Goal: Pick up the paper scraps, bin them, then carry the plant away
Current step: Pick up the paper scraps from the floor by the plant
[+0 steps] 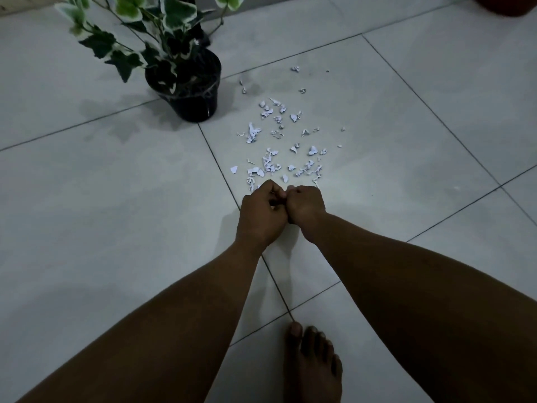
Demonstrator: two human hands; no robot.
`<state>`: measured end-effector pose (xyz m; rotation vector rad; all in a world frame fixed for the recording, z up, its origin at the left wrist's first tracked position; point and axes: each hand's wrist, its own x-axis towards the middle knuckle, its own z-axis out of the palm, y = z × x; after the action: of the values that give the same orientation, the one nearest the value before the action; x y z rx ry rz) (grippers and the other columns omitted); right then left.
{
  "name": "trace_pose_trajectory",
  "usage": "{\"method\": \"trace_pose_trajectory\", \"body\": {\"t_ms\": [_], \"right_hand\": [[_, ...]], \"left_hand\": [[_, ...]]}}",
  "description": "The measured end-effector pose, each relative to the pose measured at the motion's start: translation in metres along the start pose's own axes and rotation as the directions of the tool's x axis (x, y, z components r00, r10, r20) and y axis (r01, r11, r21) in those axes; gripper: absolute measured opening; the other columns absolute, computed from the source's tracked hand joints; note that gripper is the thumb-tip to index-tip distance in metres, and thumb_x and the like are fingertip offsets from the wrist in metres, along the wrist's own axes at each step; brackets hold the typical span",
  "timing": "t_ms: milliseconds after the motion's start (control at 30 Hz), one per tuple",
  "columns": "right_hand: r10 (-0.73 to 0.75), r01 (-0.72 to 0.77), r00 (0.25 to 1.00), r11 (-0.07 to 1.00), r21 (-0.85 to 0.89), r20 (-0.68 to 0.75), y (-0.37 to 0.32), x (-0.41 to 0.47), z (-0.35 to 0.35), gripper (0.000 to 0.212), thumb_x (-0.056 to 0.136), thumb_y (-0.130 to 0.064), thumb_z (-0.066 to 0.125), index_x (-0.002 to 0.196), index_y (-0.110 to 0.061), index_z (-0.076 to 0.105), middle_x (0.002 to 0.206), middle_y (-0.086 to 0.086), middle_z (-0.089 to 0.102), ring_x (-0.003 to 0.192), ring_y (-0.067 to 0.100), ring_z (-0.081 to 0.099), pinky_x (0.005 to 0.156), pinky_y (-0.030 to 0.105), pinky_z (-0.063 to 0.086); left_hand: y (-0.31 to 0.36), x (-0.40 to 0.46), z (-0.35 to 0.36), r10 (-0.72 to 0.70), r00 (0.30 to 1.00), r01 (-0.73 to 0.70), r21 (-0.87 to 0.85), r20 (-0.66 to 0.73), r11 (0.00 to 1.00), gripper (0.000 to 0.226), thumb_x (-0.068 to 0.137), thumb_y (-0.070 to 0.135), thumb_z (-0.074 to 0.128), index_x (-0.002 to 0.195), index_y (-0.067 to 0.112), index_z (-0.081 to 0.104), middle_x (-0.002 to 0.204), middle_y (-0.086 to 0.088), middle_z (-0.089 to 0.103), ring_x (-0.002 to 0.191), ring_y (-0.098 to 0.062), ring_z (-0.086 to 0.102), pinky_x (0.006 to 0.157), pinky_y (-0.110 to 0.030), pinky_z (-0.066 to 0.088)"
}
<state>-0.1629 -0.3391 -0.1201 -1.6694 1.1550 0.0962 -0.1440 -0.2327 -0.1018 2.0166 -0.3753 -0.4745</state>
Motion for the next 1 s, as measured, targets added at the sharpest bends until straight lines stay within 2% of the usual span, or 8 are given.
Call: {"method": "trace_pose_trajectory", "body": {"t_ms": [100, 167, 300, 433, 567, 700, 833, 1000], "right_hand": [[0.035, -0.037, 0.997, 0.999, -0.024, -0.072, -0.005, 0.009, 0.004, 0.037, 0.098, -0.029, 0.044, 0.114, -0.002, 0.064, 0.114, 0.018, 0.067, 0.108, 0.035, 0.064, 0.089, 0.036, 0.052], [0.069, -0.072, 0.99, 0.997, -0.021, -0.123, -0.007, 0.019, 0.003, 0.05, 0.1, -0.041, 0.042, 0.11, 0.001, 0.067, 0.111, 0.019, 0.069, 0.106, 0.034, 0.064, 0.094, 0.038, 0.052], [-0.018, -0.012, 0.974, 0.991, -0.132, -0.226, -0.014, 0.036, 0.004, 0.055, 0.098, -0.05, 0.044, 0.092, -0.005, 0.074, 0.095, 0.012, 0.073, 0.097, 0.027, 0.067, 0.093, 0.03, 0.046], [-0.135, 0.073, 0.958, 0.969, -0.237, -0.255, -0.018, 0.046, 0.004, 0.042, 0.101, -0.038, 0.042, 0.1, -0.007, 0.071, 0.107, 0.011, 0.071, 0.105, 0.028, 0.063, 0.09, 0.028, 0.041], [-0.243, 0.176, 0.943, 0.945, -0.277, -0.228, -0.018, 0.051, 0.007, 0.03, 0.102, -0.03, 0.043, 0.101, -0.01, 0.065, 0.106, 0.011, 0.069, 0.104, 0.028, 0.061, 0.075, 0.025, 0.033], [-0.367, 0.3, 0.919, 0.888, -0.35, -0.143, -0.013, 0.056, 0.01, 0.024, 0.1, -0.031, 0.044, 0.102, -0.012, 0.057, 0.1, 0.012, 0.066, 0.099, 0.029, 0.061, 0.076, 0.033, 0.043], [-0.429, 0.367, 0.898, 0.853, -0.372, -0.096, -0.013, 0.054, 0.014, 0.022, 0.1, -0.028, 0.046, 0.101, -0.008, 0.055, 0.097, 0.013, 0.064, 0.095, 0.03, 0.059, 0.076, 0.036, 0.044], [-0.388, 0.34, 0.917, 0.879, -0.335, -0.089, -0.013, 0.05, 0.014, 0.021, 0.098, -0.023, 0.048, 0.095, -0.006, 0.058, 0.093, 0.013, 0.066, 0.091, 0.029, 0.06, 0.075, 0.034, 0.043]], "left_hand": [[-0.006, 0.013, -0.005, 0.027, 0.993, -0.022, 0.044, -0.115, 0.999, 0.024, 0.075, 0.0, 0.056, 0.081, 0.019, 0.068, 0.08, 0.009, 0.069, 0.079, -0.007, 0.066, 0.076, -0.024, 0.054], [-0.016, 0.026, -0.012, 0.046, 0.989, -0.022, 0.172, -0.138, 0.985, 0.028, 0.073, 0.003, 0.057, 0.09, 0.024, 0.068, 0.094, 0.006, 0.068, 0.089, -0.014, 0.065, 0.08, -0.034, 0.055], [-0.032, 0.05, -0.031, 0.069, 0.997, -0.081, 0.397, 0.046, 0.914, 0.063, 0.068, 0.026, 0.076, 0.127, 0.029, 0.056, 0.128, 0.006, 0.049, 0.118, -0.016, 0.052, 0.096, -0.037, 0.05], [-0.035, 0.067, -0.037, -0.021, 0.978, -0.078, 0.451, 0.21, 0.889, 0.101, 0.069, 0.045, 0.085, 0.152, 0.021, 0.032, 0.144, -0.001, 0.036, 0.129, -0.018, 0.045, 0.102, -0.025, 0.037], [-0.035, 0.081, -0.034, 0.006, 0.982, -0.105, 0.523, 0.188, 0.846, 0.071, 0.083, 0.034, 0.076, 0.146, 0.02, 0.045, 0.132, -0.004, 0.044, 0.115, -0.022, 0.055, 0.093, -0.025, 0.043], [-0.032, 0.092, -0.03, 0.024, 0.988, -0.096, 0.486, 0.152, 0.869, 0.042, 0.079, 0.022, 0.08, 0.119, 0.021, 0.069, 0.108, 0.0, 0.055, 0.092, -0.013, 0.056, 0.061, -0.008, 0.037], [-0.027, 0.095, -0.026, -0.023, 0.991, -0.048, 0.497, 0.135, 0.866, 0.024, 0.075, 0.016, 0.083, 0.098, 0.016, 0.076, 0.09, 0.0, 0.065, 0.078, -0.011, 0.058, 0.057, -0.013, 0.038], [-0.02, 0.094, -0.017, -0.092, 0.995, 0.078, 0.327, 0.028, 0.942, 0.013, 0.076, 0.02, 0.081, 0.087, 0.014, 0.08, 0.086, -0.001, 0.076, 0.082, -0.014, 0.069, 0.076, -0.021, 0.05]]}}
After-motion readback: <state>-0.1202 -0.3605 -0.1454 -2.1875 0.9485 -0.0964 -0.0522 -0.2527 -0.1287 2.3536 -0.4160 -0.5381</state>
